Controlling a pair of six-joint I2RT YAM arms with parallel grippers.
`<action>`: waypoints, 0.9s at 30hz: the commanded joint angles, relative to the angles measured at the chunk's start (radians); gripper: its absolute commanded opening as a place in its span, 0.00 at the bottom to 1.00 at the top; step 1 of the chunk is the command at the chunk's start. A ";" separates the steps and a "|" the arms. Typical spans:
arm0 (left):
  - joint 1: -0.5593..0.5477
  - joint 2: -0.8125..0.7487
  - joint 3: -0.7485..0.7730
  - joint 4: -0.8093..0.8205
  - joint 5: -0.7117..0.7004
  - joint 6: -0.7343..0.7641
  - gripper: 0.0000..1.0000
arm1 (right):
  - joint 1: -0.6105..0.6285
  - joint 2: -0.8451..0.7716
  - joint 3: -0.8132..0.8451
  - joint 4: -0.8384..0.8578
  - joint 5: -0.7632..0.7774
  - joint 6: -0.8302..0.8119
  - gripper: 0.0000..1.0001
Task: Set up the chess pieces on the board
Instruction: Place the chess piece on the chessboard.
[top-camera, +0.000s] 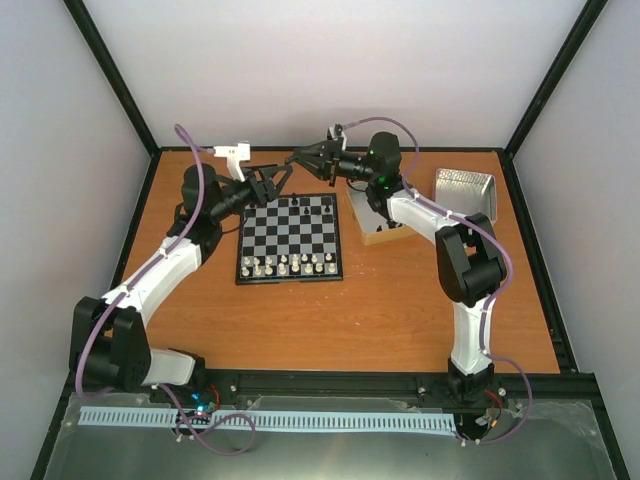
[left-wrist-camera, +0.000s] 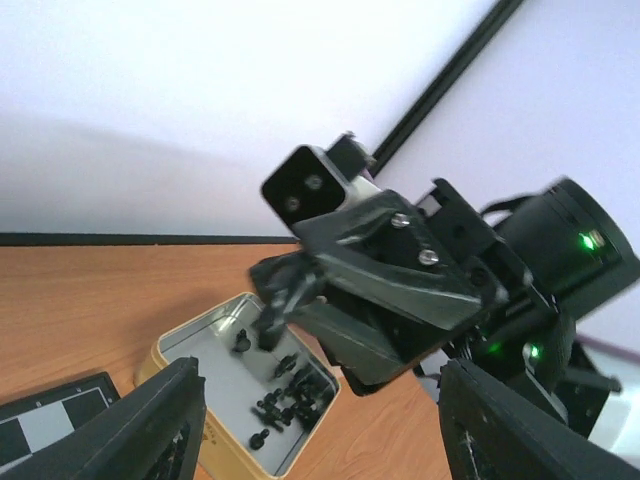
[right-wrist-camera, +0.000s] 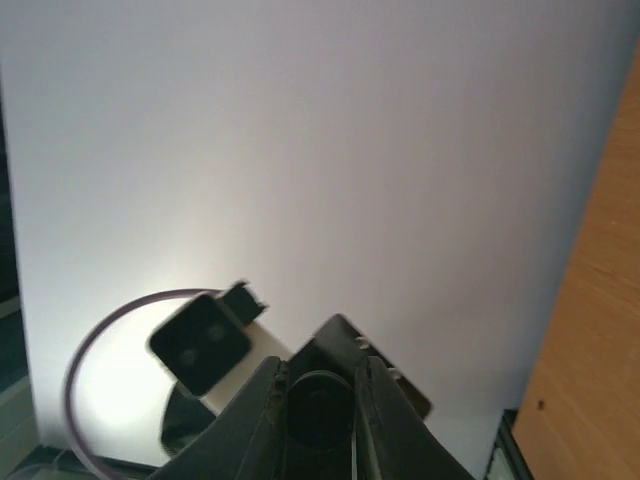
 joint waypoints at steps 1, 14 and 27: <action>0.008 -0.024 0.020 0.054 -0.095 -0.111 0.67 | 0.004 -0.034 -0.027 0.225 0.026 0.170 0.16; 0.011 0.095 0.105 0.184 0.114 -0.132 0.40 | 0.007 -0.057 -0.051 0.209 0.000 0.192 0.17; 0.011 0.123 0.098 0.213 0.097 -0.124 0.17 | 0.008 -0.041 -0.066 0.252 -0.006 0.240 0.17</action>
